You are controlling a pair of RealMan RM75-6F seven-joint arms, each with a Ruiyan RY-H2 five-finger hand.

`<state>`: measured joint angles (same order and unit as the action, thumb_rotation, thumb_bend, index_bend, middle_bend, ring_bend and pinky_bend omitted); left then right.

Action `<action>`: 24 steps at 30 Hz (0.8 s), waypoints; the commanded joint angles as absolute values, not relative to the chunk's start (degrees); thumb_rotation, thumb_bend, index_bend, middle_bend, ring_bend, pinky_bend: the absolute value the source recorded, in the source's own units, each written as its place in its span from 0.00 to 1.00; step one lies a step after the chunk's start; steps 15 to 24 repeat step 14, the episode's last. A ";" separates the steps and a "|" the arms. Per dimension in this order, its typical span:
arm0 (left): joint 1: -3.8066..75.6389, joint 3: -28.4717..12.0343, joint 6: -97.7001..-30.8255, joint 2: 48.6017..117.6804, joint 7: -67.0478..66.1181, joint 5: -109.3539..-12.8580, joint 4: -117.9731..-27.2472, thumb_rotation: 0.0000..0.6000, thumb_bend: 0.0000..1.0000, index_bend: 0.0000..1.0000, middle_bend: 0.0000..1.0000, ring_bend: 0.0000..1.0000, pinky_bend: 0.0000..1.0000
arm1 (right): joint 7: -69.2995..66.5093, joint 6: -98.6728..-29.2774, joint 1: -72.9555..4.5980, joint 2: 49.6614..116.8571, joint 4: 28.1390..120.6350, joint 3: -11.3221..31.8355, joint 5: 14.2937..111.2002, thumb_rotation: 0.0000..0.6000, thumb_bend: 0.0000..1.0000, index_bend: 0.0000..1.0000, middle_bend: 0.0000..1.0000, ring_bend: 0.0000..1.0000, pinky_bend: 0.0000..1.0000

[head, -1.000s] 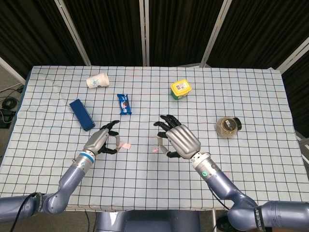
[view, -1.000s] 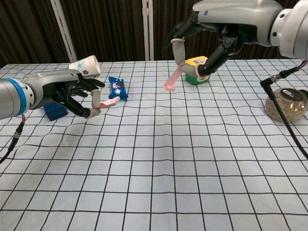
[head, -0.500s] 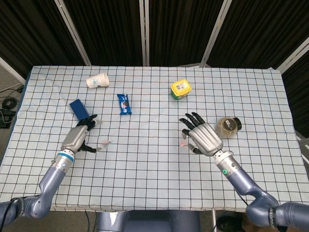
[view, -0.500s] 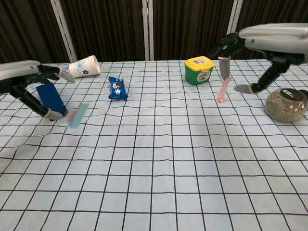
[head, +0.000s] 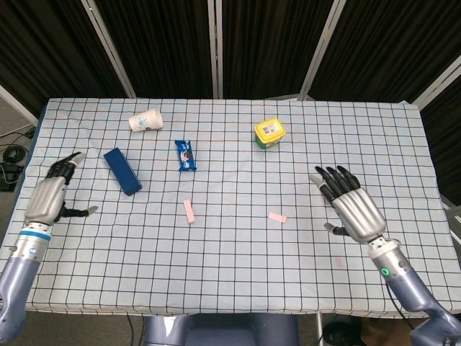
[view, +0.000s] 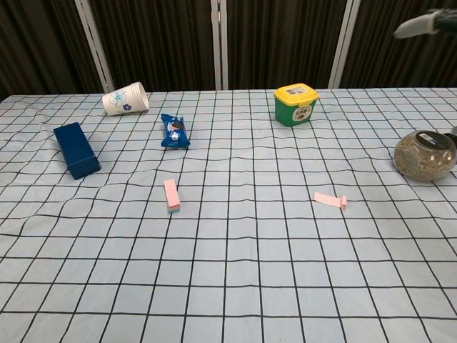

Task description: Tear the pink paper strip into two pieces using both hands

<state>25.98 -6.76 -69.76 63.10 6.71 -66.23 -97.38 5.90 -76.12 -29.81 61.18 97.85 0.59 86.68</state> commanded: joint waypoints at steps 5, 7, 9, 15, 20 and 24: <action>16.78 -3.57 -80.61 56.16 7.42 -73.17 -99.47 1.00 0.00 0.00 0.00 0.00 0.00 | -1.24 -89.24 -18.96 58.47 90.87 -0.66 88.67 1.00 0.00 0.00 0.00 0.00 0.00; 14.47 -2.42 -82.91 54.91 7.36 -74.74 -100.02 1.00 0.00 0.00 0.00 0.00 0.00 | -3.24 -91.38 -16.62 57.95 90.59 -0.36 87.49 1.00 0.00 0.00 0.00 0.00 0.00; 12.79 -1.40 -84.28 54.09 7.39 -76.07 -100.26 1.00 0.00 0.00 0.00 0.00 0.00 | -3.78 -92.38 -15.25 57.24 90.08 -0.20 86.98 1.00 0.00 0.00 0.00 0.00 0.00; 9.31 0.51 -88.09 54.07 7.33 -80.57 -98.79 1.00 0.00 0.00 0.00 0.00 0.00 | -4.15 -92.38 -12.96 54.79 90.91 -0.12 85.97 1.00 0.00 0.00 0.00 0.00 0.00; 9.31 0.51 -88.09 54.07 7.33 -80.57 -98.79 1.00 0.00 0.00 0.00 0.00 0.00 | -4.15 -92.38 -12.96 54.79 90.91 -0.12 85.97 1.00 0.00 0.00 0.00 0.00 0.00; 9.31 0.51 -88.09 54.07 7.33 -80.57 -98.79 1.00 0.00 0.00 0.00 0.00 0.00 | -4.15 -92.38 -12.96 54.79 90.91 -0.12 85.97 1.00 0.00 0.00 0.00 0.00 0.00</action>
